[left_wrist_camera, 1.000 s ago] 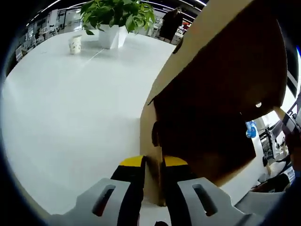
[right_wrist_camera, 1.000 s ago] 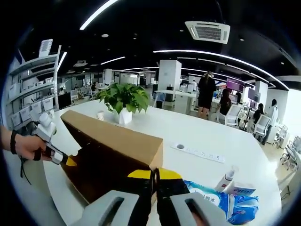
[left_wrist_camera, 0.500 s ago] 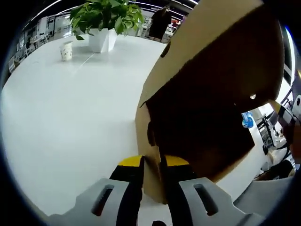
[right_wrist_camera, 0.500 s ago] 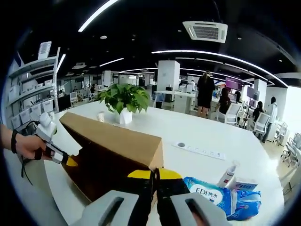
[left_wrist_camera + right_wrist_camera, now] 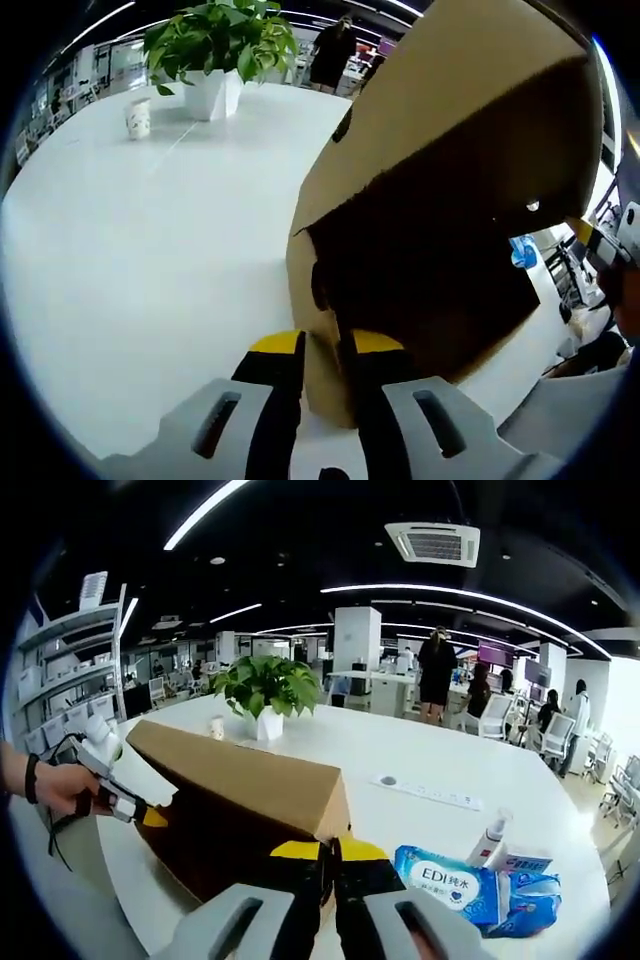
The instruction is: Operate the shoe box by opening the lid, removing the specified soft item, and placing it in the target area until the item is outside and the box remains undamaged.
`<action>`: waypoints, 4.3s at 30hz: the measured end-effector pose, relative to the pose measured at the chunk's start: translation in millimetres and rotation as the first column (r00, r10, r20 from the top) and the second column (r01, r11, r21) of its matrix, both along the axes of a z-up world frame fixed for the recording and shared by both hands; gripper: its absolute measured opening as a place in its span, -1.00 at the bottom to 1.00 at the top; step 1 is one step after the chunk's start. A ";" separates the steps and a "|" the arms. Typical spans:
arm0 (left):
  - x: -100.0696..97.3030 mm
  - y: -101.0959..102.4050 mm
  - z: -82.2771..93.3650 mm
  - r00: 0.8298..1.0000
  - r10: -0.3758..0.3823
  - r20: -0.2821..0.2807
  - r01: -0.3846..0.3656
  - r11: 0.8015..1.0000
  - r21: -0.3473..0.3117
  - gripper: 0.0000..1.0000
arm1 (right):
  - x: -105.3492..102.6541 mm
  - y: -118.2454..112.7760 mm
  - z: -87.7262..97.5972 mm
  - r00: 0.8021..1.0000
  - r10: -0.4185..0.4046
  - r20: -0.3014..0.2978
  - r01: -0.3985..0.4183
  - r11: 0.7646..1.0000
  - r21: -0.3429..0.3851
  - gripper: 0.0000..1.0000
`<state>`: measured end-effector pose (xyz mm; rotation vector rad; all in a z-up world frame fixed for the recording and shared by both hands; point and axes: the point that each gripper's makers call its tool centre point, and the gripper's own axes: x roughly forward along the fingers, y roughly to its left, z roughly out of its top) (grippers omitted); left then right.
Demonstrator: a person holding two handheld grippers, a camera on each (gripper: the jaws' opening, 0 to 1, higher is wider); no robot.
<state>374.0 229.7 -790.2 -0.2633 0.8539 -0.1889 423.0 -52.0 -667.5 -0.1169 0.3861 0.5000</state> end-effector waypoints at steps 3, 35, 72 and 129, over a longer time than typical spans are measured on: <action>0.0 1.1 2.2 1.000 0.013 0.013 -0.013 1.000 -0.008 -0.65 | -1.2 0.5 -2.8 1.000 -0.001 -0.007 0.001 1.000 0.002 -1.00; -5.4 3.6 40.3 0.984 -0.029 0.174 0.028 1.000 0.006 -0.70 | -16.7 -4.4 -36.9 0.994 0.019 -0.105 -0.019 1.000 0.006 -1.00; -25.3 1.4 52.0 0.972 -0.071 0.222 0.077 0.997 -0.017 -0.70 | -32.2 -10.0 -58.8 0.987 0.026 -0.157 -0.024 1.000 0.015 -1.00; -55.2 -3.2 44.7 0.972 -0.105 0.211 0.107 0.994 0.003 -0.71 | -48.1 -12.5 -86.9 0.975 0.033 -0.221 -0.032 0.999 0.010 -1.00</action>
